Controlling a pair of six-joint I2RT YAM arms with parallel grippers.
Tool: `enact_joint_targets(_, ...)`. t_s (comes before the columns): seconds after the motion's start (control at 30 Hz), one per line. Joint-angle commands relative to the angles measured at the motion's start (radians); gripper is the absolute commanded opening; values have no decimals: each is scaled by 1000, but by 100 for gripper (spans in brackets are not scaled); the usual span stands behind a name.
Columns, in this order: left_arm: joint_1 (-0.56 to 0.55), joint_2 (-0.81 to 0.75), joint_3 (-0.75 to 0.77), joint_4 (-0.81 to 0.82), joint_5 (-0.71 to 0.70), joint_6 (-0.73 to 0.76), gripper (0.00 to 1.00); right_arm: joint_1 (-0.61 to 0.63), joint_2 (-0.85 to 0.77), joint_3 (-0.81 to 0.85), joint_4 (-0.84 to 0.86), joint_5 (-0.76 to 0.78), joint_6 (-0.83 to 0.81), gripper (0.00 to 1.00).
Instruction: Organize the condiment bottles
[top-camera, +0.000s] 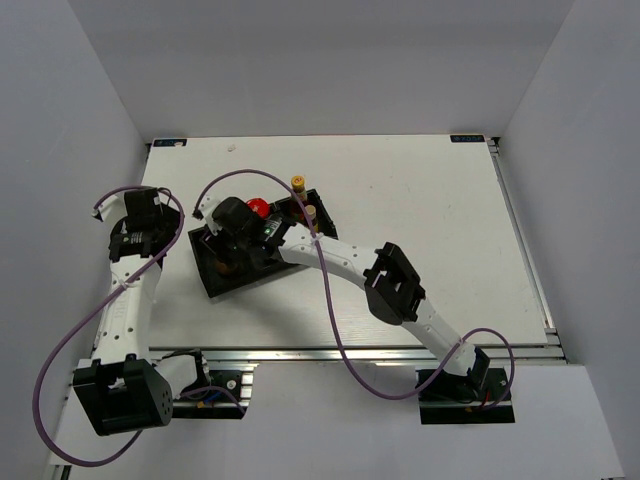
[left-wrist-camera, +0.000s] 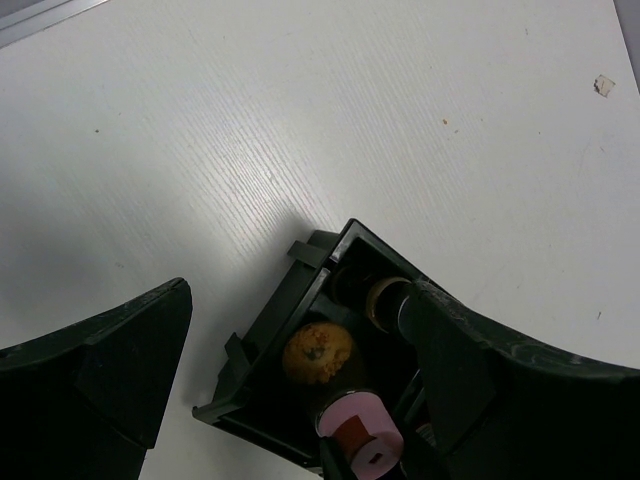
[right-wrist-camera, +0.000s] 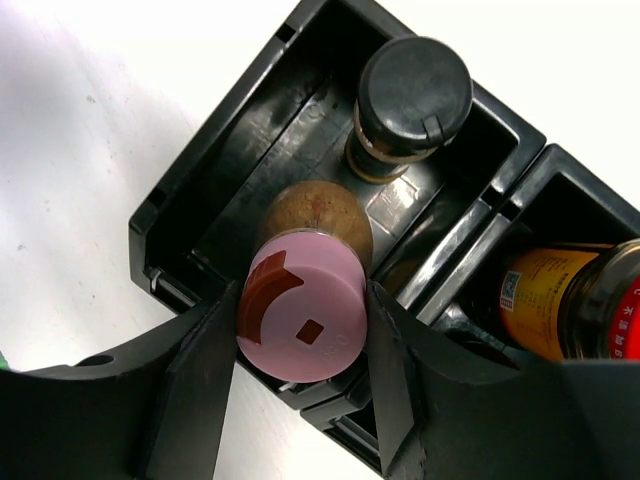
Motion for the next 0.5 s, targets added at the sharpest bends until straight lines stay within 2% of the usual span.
enact_joint_targets(0.0, 8, -20, -15, 23, 8, 13, 98, 5, 5, 47, 0, 7, -6, 21)
enact_joint_targets(0.07, 8, -22, -15, 25, 5, 13, 98, 5, 12, 53, -5, 7, -3, 29)
enact_joint_targets(0.23, 8, -18, -15, 29, 10, 14, 98, 5, 19, 61, 0, 0, 3, 42)
enact_joint_targets(0.27, 8, -17, -17, 29, 10, 16, 98, 5, 19, 61, 3, 1, 6, 48)
enact_joint_targets(0.33, 8, -14, -15, 31, 12, 17, 98, 5, 17, 61, 7, 4, 9, 49)
enact_joint_targets(0.37, 8, -15, -17, 33, 13, 17, 98, 5, 17, 59, 12, 7, 9, 55)
enact_joint_targets(0.43, 8, -12, -18, 34, 15, 19, 98, 5, 17, 59, 21, 1, 9, 60)
enact_joint_targets(0.47, 8, -12, -18, 39, 18, 22, 98, 5, 17, 59, 24, 1, 11, 67)
